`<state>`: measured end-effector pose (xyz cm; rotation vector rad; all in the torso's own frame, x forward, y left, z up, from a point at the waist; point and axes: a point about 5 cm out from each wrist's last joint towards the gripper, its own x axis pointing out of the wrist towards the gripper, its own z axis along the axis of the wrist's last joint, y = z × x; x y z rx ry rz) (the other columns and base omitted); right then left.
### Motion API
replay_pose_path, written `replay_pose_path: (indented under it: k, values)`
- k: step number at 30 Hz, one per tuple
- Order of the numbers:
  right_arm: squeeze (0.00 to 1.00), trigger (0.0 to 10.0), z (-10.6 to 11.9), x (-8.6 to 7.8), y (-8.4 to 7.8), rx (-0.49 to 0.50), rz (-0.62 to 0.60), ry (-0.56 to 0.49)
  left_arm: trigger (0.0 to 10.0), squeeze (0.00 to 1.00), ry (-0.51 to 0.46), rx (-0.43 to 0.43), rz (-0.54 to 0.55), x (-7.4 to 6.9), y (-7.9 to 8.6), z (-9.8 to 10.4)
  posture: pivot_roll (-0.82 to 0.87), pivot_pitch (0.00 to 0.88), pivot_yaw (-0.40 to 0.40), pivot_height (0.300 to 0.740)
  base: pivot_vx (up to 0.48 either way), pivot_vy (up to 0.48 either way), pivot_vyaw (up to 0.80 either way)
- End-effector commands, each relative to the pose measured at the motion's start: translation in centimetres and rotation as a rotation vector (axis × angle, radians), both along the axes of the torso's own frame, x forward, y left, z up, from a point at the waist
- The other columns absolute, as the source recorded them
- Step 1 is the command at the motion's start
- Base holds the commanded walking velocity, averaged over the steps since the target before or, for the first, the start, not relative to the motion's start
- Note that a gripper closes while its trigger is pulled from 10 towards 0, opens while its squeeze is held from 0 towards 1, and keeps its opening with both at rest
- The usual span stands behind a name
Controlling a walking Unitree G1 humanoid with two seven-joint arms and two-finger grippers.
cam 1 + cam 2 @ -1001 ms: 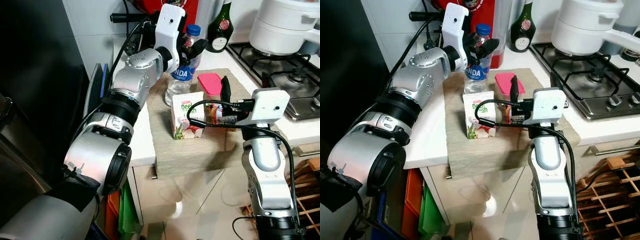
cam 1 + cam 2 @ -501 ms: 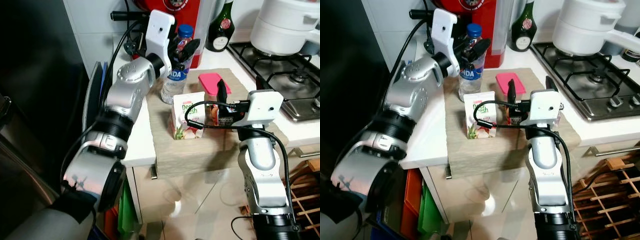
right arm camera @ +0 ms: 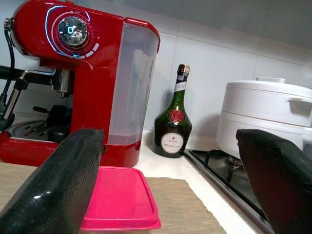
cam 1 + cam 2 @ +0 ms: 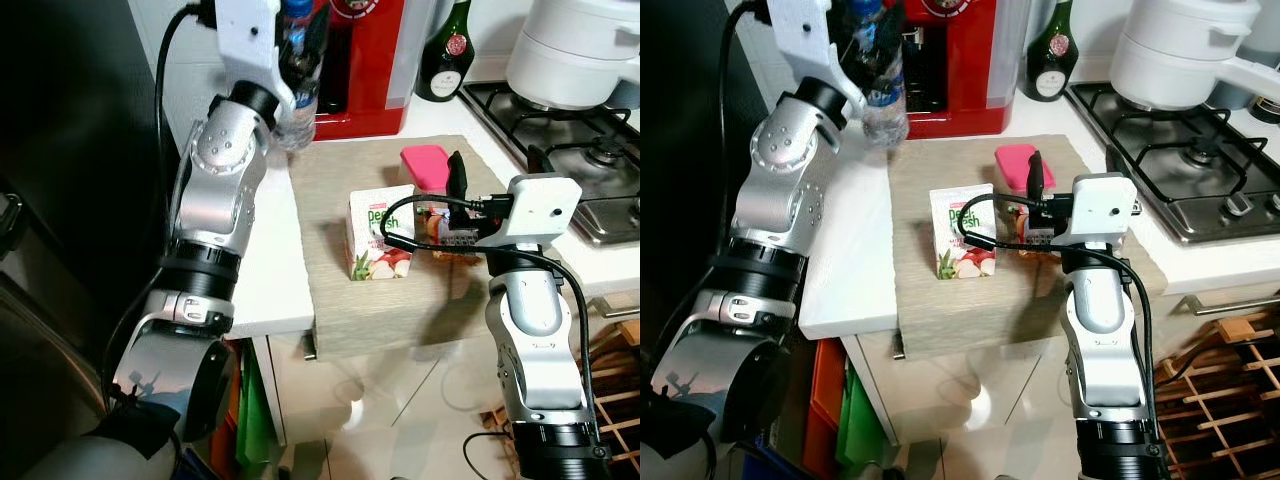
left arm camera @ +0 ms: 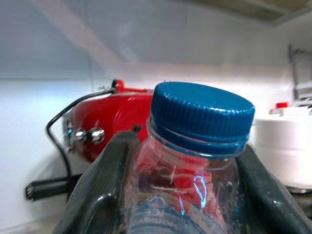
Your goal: Restocking fridge
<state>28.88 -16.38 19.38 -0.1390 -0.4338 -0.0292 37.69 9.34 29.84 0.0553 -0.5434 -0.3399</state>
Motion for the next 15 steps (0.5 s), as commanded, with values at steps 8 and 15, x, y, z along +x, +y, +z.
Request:
replay_pose_path:
  k: [8, 15]
  values:
    - [0.00, 10.0, 0.09, 0.16, 0.05, 0.005, -0.006, -0.014, 10.0, 0.00, -0.075, 0.024, 0.073, -0.50, 0.60, 1.08, -0.05, 0.000, 0.022, 0.740, -0.418, 0.000, 0.00]
    - [0.00, 10.0, 1.00, -0.17, -0.70, -0.014, -0.076, -0.074, 10.0, 0.00, -0.087, 0.042, 0.084, -0.51, 0.56, 1.10, -0.05, 0.000, 0.023, 0.740, -0.414, 0.000, 0.00]
